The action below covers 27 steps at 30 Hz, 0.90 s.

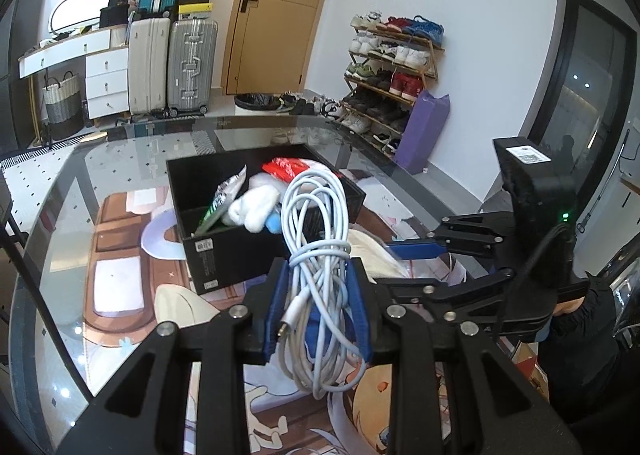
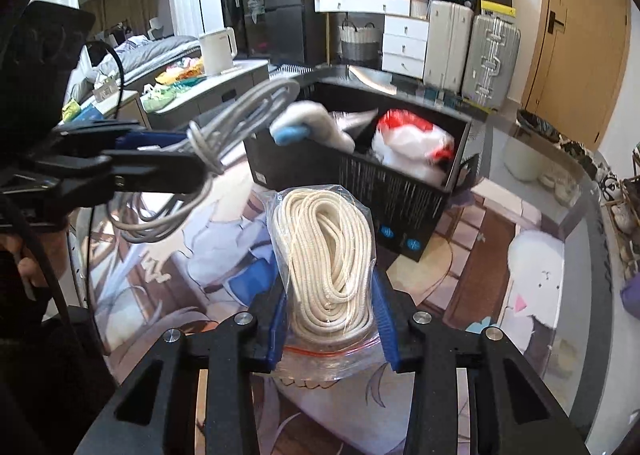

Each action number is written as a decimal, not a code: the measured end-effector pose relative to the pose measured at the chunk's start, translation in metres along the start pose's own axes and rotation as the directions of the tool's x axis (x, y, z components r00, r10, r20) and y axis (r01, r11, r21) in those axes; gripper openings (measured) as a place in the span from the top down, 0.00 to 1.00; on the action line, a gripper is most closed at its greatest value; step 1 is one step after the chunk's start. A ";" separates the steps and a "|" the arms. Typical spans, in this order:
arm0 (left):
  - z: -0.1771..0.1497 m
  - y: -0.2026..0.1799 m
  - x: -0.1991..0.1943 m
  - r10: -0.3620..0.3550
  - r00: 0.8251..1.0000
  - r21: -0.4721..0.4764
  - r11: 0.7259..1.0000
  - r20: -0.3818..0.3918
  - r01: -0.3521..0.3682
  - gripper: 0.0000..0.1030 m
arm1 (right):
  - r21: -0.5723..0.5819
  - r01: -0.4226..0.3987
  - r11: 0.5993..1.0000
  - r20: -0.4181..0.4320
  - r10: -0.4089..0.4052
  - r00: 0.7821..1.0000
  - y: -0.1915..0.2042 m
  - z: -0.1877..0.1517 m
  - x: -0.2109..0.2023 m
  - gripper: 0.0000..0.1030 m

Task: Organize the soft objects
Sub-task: 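Lift the cables and rope bag and carry them over the black box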

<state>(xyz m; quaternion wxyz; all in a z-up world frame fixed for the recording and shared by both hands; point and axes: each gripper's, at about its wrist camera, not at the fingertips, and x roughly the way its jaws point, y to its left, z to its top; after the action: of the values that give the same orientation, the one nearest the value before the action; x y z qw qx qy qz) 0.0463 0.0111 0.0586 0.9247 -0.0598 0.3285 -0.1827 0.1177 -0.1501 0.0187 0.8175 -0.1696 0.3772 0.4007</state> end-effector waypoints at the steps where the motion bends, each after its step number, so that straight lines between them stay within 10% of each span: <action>1: 0.001 0.001 -0.003 0.003 1.000 -0.002 1.000 0.007 -0.003 0.73 | 0.002 0.001 1.000 0.014 -0.001 1.000 0.000 0.002 -0.005 0.63; 27: 0.050 0.049 0.021 0.177 0.982 -0.088 0.981 0.068 -0.171 0.73 | 0.122 0.119 0.985 0.110 -0.133 0.985 -0.025 0.074 -0.012 0.63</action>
<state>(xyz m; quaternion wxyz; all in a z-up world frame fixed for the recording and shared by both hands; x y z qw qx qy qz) 0.1074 0.0479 0.0743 0.9457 -0.0753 0.3045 -0.0852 0.1682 -0.1284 0.0758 0.8705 -0.1218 0.3393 0.3351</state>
